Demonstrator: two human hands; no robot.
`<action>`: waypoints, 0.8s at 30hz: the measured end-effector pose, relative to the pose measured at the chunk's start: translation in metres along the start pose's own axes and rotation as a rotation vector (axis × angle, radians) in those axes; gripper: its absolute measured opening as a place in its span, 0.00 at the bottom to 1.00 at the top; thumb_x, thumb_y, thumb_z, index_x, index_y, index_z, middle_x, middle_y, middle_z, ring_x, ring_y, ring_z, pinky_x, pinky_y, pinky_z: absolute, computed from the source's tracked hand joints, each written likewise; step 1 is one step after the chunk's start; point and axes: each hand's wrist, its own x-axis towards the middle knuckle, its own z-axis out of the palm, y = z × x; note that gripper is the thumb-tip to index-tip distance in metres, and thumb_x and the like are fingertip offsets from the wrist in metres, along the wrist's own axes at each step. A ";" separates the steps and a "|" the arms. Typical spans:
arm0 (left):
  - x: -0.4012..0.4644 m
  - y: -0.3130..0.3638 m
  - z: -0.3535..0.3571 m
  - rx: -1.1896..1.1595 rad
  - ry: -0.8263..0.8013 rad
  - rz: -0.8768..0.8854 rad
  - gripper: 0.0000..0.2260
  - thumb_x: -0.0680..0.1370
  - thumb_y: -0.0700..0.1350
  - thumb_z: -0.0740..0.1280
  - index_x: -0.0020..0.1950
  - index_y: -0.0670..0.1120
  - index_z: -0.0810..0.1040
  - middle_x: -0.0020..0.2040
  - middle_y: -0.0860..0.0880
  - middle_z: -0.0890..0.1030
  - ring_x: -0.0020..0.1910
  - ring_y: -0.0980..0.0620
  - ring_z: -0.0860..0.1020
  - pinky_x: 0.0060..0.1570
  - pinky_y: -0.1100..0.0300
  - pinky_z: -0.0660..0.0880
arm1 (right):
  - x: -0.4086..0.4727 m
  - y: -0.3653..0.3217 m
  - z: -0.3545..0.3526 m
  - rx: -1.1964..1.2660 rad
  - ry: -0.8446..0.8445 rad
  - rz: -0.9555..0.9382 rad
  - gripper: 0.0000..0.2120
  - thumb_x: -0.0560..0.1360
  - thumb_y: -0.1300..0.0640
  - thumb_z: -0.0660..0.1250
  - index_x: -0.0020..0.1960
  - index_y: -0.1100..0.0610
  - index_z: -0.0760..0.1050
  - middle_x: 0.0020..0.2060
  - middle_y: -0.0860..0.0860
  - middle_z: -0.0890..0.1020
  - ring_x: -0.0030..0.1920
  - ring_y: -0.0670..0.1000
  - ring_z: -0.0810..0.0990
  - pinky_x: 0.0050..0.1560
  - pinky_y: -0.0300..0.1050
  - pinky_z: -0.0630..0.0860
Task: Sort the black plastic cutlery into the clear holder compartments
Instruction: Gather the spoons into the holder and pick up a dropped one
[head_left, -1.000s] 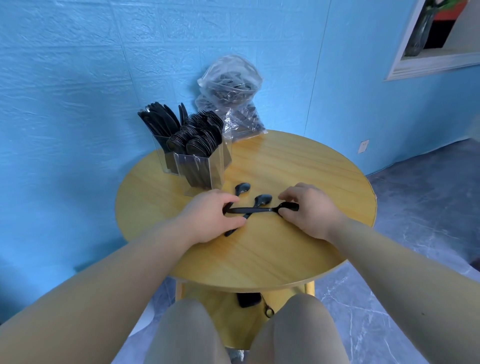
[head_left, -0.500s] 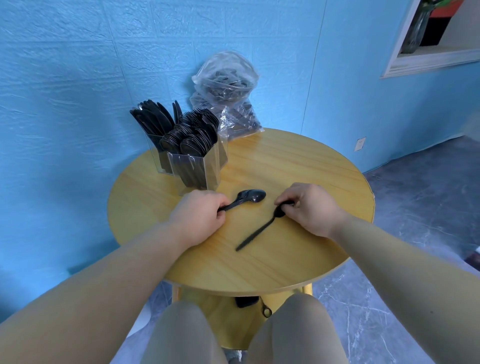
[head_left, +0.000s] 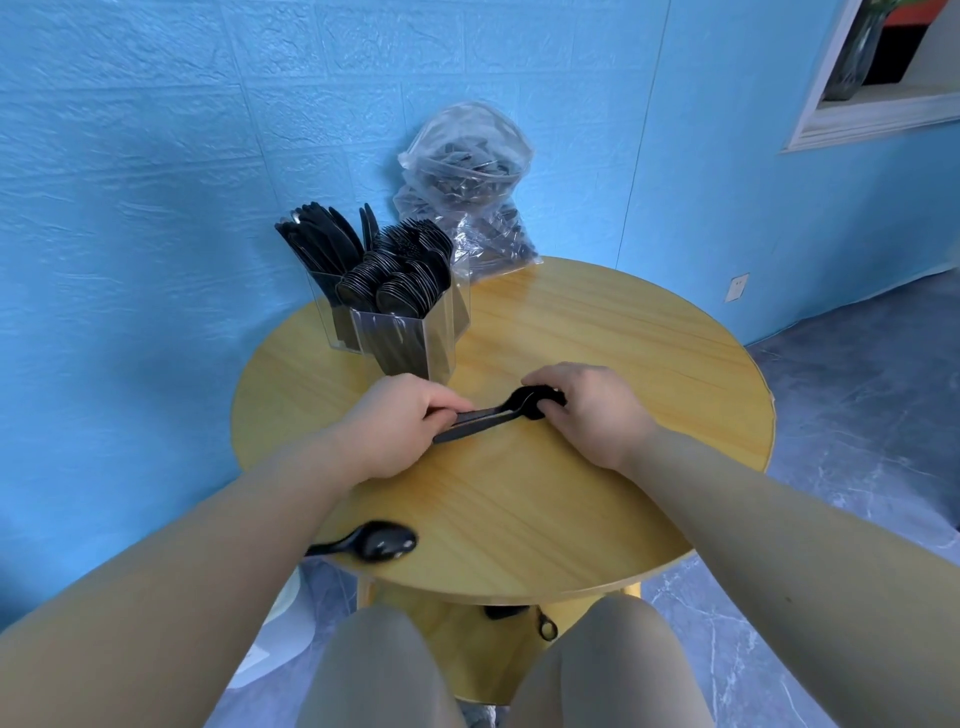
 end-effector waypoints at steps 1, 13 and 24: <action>0.000 -0.001 -0.002 -0.046 -0.007 -0.017 0.14 0.82 0.42 0.59 0.62 0.55 0.78 0.59 0.55 0.79 0.57 0.57 0.76 0.63 0.60 0.71 | 0.000 0.000 0.001 0.009 0.016 0.001 0.15 0.78 0.61 0.62 0.63 0.52 0.75 0.58 0.49 0.79 0.59 0.52 0.76 0.59 0.42 0.70; -0.006 -0.011 0.001 -0.259 0.071 -0.068 0.23 0.78 0.29 0.53 0.61 0.49 0.78 0.58 0.54 0.79 0.60 0.57 0.75 0.67 0.57 0.69 | 0.003 -0.003 0.007 0.040 0.085 0.040 0.08 0.77 0.61 0.62 0.54 0.54 0.77 0.50 0.51 0.80 0.51 0.53 0.77 0.52 0.48 0.74; -0.030 -0.011 -0.002 0.004 0.148 -0.018 0.14 0.82 0.46 0.58 0.65 0.52 0.77 0.61 0.53 0.79 0.58 0.54 0.76 0.55 0.59 0.72 | 0.003 -0.044 0.014 0.193 0.125 -0.022 0.06 0.75 0.61 0.65 0.51 0.55 0.78 0.45 0.50 0.83 0.46 0.52 0.79 0.50 0.48 0.75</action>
